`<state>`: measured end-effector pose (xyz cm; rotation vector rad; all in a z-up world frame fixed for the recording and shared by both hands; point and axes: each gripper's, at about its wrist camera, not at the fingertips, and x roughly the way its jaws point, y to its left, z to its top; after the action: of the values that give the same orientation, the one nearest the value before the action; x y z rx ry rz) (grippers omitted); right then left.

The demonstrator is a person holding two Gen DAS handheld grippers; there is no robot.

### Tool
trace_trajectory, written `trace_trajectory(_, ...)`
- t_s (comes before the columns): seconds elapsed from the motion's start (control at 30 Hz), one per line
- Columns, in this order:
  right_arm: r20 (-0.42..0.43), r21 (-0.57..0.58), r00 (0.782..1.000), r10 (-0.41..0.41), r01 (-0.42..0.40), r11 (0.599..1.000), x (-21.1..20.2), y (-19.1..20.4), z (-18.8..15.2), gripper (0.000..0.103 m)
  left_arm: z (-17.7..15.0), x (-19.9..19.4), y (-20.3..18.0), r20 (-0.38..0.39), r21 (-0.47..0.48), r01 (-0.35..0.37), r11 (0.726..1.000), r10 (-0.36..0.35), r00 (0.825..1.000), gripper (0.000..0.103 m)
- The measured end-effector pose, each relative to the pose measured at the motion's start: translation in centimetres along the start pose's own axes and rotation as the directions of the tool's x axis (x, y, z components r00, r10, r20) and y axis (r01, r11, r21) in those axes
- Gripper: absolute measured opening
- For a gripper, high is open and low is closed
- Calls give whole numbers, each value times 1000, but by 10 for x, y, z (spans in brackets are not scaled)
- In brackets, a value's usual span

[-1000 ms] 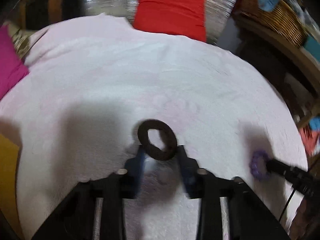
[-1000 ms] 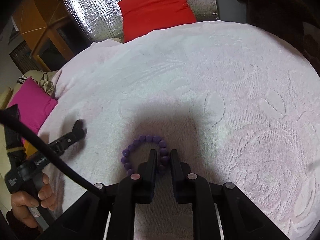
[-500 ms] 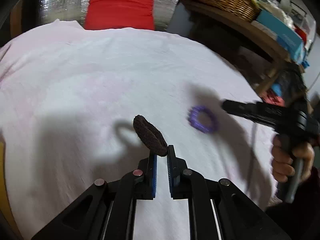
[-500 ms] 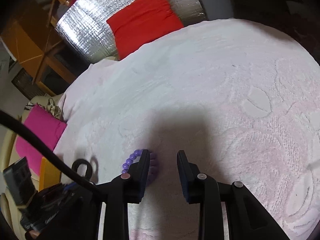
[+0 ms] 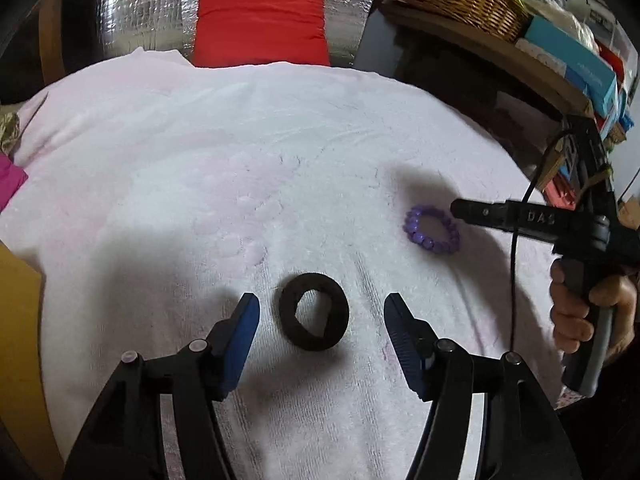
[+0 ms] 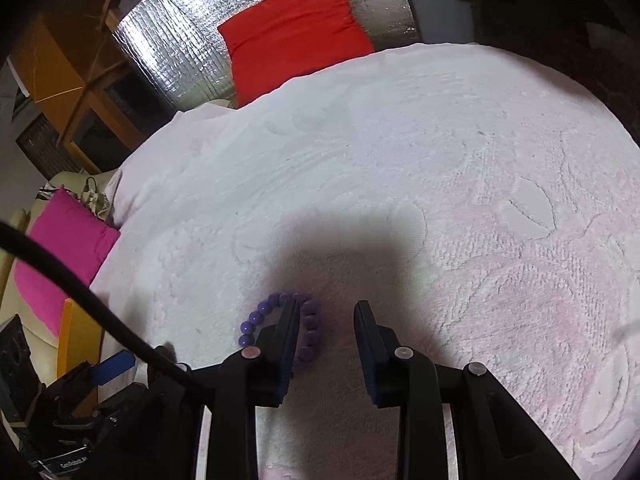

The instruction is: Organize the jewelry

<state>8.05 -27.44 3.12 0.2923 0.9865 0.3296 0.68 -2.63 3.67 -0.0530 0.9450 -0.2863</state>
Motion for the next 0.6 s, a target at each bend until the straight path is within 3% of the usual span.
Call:
trace_trajectory(0.37, 16, -9, 1000, 21, -21, 1000, -7, -1, 0, 31, -7, 6, -16, -14, 86, 11, 996, -10, 1000, 65)
trace_trajectory(0.43, 8, -24, 1000, 20, -20, 1000, -5, 4, -1, 31, -7, 8, -15, -19, 87, 12, 996, -11, 1000, 60)
trace_trajectory(0.53, -12, -39, 1000, 10, -10, 999, 1, 10, -3, 31, -7, 9, -12, -27, 79, 41, 996, -39, 999, 42)
trace_trajectory(0.6, -31, -50, 999, -14, 12, 999, 7, 12, -5, 31, -8, 10, -13, -37, 75, 55, 996, -52, 998, 39)
